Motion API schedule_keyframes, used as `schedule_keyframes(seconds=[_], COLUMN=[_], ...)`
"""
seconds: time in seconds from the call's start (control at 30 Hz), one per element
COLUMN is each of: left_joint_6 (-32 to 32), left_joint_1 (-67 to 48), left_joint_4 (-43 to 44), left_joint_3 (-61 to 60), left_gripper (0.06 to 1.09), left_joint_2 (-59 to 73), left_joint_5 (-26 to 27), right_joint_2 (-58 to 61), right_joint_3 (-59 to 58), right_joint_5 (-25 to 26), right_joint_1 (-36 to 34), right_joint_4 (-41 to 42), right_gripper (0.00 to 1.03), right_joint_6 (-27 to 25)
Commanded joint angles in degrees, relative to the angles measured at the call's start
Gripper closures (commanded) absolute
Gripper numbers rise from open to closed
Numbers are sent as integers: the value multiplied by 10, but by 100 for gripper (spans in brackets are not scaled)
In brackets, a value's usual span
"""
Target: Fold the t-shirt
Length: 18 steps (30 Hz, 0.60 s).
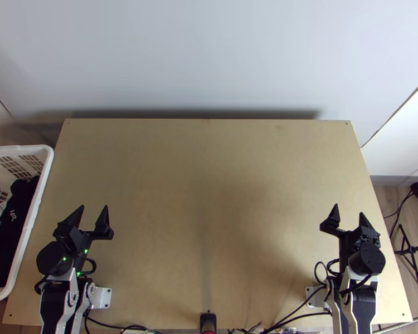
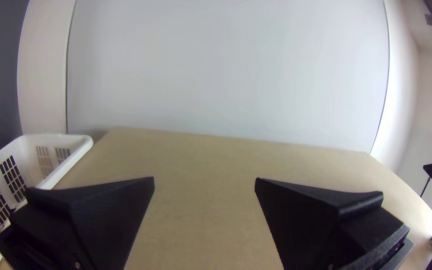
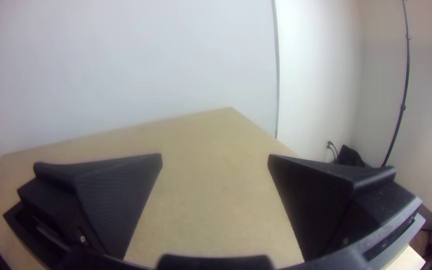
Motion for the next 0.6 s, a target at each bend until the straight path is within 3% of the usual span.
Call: schedule_keyframes(seconds=[0.0, 0.57], left_joint_6=[-16, 14], left_joint_1=[-5, -36], left_joint_4=[0, 1], left_joint_3=[0, 0], left_gripper=[11, 11], left_joint_2=[0, 0], left_joint_5=[0, -4], right_joint_2=[0, 0], right_joint_3=[0, 0], right_joint_5=[0, 0], right_joint_1=[0, 0], right_joint_4=[0, 0], right_gripper=[4, 5], right_joint_6=[0, 0])
